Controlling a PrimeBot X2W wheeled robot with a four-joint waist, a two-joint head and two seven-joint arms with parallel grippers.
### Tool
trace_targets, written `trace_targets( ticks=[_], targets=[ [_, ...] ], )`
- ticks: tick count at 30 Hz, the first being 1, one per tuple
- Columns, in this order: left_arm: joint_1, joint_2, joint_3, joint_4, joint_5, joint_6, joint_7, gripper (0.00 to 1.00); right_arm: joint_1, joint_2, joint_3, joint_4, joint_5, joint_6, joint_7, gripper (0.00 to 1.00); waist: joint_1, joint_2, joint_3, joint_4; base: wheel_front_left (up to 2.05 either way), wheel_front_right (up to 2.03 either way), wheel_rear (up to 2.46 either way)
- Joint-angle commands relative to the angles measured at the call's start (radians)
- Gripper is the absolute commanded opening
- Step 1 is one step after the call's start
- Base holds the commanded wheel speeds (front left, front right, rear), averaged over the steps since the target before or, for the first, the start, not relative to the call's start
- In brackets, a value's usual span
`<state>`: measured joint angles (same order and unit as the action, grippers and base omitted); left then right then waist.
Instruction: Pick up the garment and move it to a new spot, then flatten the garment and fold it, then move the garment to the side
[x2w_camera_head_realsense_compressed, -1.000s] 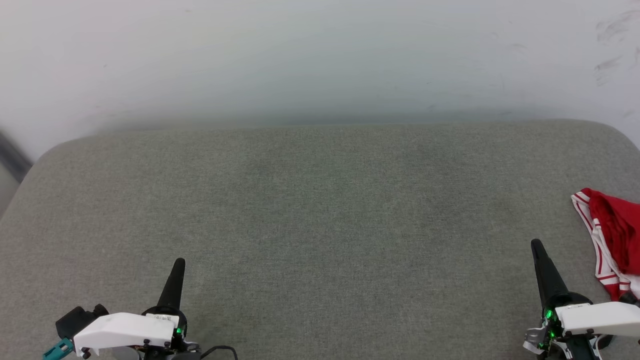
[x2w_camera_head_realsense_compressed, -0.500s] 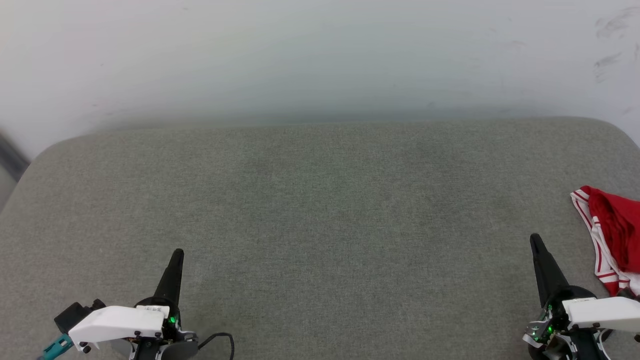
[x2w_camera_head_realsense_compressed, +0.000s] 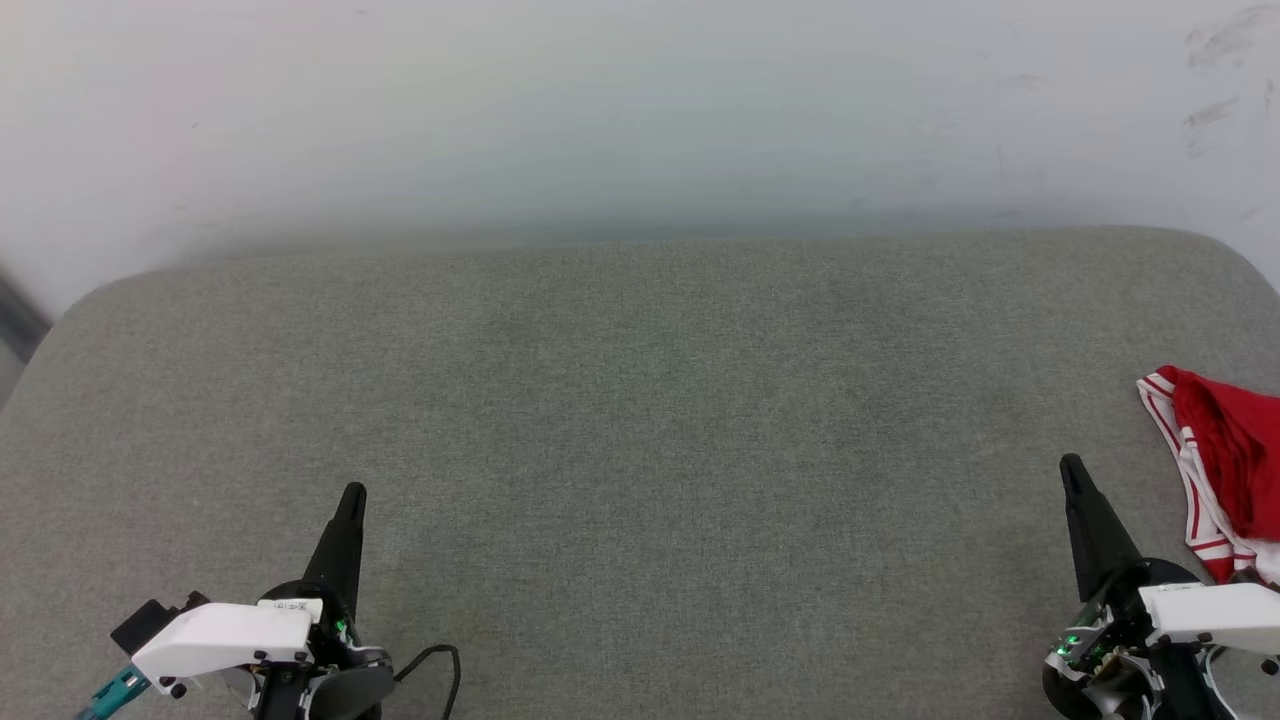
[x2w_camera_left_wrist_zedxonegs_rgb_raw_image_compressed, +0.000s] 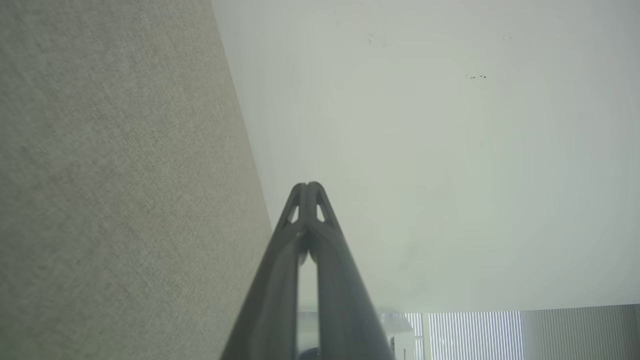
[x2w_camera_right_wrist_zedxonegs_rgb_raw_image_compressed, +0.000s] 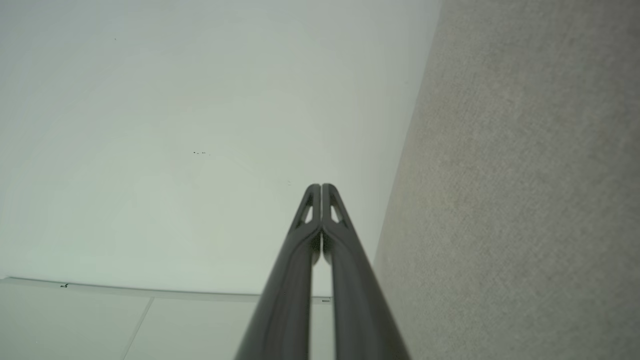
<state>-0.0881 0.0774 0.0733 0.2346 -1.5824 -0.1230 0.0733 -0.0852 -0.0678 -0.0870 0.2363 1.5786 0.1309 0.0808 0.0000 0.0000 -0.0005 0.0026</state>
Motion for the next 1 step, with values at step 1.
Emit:
trace_targets(
  ticks=[1],
  targets=[
    [-0.015, -0.003, 0.005, 0.004, -0.014, -0.005, 0.005, 0.0, -0.023, 0.0, -0.002, 0.003, 0.015, 0.0, 0.006, 0.0, 0.0, 0.0, 0.0, 0.0, 0.0, 0.0, 0.0]
  ],
)
